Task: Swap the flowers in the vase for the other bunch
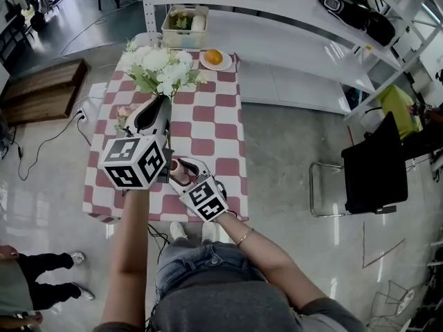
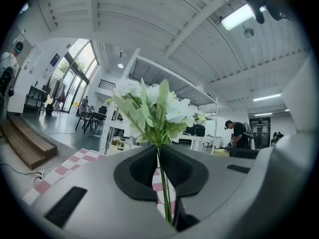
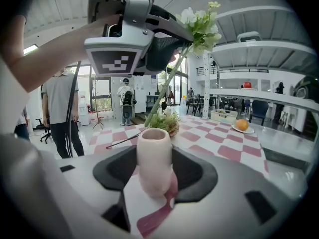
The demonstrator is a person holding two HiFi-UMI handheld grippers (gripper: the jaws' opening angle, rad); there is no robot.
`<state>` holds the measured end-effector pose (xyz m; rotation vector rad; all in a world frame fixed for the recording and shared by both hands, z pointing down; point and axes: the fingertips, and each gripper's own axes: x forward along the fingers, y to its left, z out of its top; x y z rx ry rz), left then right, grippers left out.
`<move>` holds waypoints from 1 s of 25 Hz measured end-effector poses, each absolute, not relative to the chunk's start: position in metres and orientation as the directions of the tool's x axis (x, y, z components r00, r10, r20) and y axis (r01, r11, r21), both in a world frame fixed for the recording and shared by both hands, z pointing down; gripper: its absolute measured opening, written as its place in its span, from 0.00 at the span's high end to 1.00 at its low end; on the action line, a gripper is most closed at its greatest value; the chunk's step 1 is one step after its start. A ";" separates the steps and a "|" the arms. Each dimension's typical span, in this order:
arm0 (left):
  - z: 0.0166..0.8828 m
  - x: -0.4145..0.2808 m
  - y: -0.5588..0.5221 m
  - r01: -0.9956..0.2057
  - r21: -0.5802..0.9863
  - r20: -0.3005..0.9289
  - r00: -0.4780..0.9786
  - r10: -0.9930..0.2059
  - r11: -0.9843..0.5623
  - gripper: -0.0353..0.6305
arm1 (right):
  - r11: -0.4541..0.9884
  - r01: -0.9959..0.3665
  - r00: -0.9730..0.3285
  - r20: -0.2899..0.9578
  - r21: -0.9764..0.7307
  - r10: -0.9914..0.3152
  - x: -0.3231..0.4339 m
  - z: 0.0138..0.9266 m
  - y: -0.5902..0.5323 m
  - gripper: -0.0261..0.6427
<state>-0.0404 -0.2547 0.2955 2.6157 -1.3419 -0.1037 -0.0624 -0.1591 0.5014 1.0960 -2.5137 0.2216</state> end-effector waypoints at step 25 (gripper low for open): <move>0.351 -0.052 -0.241 -0.826 0.199 0.077 0.550 -0.831 -0.528 0.89 | 0.680 -0.733 -0.619 0.411 0.004 -0.669 -0.060 0.499 -0.160 0.61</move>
